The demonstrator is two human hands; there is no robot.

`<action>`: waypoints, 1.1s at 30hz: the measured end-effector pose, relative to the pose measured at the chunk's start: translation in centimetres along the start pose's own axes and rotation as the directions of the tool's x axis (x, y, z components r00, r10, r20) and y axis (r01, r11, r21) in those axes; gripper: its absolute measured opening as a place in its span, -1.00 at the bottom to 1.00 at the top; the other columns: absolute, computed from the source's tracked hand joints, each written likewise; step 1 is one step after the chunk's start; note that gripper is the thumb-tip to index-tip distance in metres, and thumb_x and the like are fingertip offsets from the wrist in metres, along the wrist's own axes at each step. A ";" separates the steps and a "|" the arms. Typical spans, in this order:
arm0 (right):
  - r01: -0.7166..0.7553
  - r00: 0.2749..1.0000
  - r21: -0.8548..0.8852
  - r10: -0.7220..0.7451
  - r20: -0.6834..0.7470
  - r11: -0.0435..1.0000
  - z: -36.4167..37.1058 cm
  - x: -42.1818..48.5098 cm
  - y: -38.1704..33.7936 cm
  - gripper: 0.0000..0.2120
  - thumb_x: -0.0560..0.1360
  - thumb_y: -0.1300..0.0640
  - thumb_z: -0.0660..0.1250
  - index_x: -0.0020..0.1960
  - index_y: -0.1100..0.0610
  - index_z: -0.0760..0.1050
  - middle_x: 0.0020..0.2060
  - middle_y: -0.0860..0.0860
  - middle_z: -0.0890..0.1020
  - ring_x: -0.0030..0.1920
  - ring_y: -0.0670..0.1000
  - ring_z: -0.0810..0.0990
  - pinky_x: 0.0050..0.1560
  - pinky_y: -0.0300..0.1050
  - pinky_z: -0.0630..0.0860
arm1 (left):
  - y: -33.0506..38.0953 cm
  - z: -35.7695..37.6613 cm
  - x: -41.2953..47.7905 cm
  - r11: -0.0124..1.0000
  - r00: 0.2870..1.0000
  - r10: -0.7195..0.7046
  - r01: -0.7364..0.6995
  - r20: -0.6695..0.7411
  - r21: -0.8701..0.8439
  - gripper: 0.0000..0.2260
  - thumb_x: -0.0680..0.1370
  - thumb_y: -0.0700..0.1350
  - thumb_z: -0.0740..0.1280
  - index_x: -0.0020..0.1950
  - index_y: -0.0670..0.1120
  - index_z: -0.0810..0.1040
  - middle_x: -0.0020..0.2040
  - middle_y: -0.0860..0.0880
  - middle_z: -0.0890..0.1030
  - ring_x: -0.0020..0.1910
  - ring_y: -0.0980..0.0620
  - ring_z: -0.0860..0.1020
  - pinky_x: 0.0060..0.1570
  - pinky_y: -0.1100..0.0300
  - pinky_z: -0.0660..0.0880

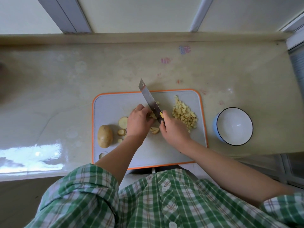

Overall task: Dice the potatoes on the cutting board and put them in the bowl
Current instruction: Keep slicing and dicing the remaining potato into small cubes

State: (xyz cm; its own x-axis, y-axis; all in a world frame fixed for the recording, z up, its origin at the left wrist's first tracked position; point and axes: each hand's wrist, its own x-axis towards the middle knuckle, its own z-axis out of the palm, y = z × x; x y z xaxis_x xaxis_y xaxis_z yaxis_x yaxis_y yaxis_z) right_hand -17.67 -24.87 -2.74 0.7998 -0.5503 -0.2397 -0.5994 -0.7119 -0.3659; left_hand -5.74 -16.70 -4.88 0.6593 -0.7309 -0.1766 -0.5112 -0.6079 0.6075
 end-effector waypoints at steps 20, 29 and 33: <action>0.022 1.000 0.103 -0.024 0.011 0.994 -0.4 -0.1 0.0 -0.93 0.60 0.16 0.14 0.01 0.16 0.29 -0.47 -0.01 0.33 -0.47 0.09 0.36 -0.48 -0.08 0.18 | -0.4 0.2 -0.2 1.000 1.000 -0.016 0.016 -0.012 0.013 -0.85 0.39 -0.19 0.47 -0.10 -0.19 0.61 -0.13 -0.14 0.53 -0.18 -0.16 0.51 -0.21 0.04 0.43; 0.007 1.000 0.040 -0.007 -0.004 0.999 0.0 0.0 -0.2 -0.82 0.59 0.16 0.15 0.14 0.23 0.36 -0.50 -0.07 0.28 -0.51 0.03 0.30 -0.54 -0.15 0.05 | -0.5 0.4 -0.1 1.000 1.000 0.003 -0.003 -0.021 0.020 -0.86 0.39 -0.18 0.47 -0.11 -0.17 0.59 -0.16 -0.09 0.51 -0.19 -0.13 0.50 -0.25 0.04 0.43; -0.034 0.999 0.088 0.036 -0.026 0.996 -0.4 0.3 0.5 -0.87 0.60 0.16 0.14 0.08 0.21 0.34 -0.47 -0.01 0.36 -0.49 0.06 0.35 -0.53 -0.12 0.11 | -0.5 0.2 -0.2 0.999 1.000 0.031 -0.031 0.003 0.032 -0.85 0.41 -0.14 0.48 -0.08 -0.15 0.61 -0.11 -0.09 0.53 -0.12 -0.12 0.52 -0.15 0.03 0.48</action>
State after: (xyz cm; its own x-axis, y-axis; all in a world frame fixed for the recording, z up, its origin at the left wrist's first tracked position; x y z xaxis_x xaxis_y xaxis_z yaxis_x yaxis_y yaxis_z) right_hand -17.70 -25.55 -2.67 0.7764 -0.5870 -0.2294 -0.6213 -0.6517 -0.4351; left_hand -5.75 -16.37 -5.32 0.6416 -0.7501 -0.1602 -0.5487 -0.5948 0.5875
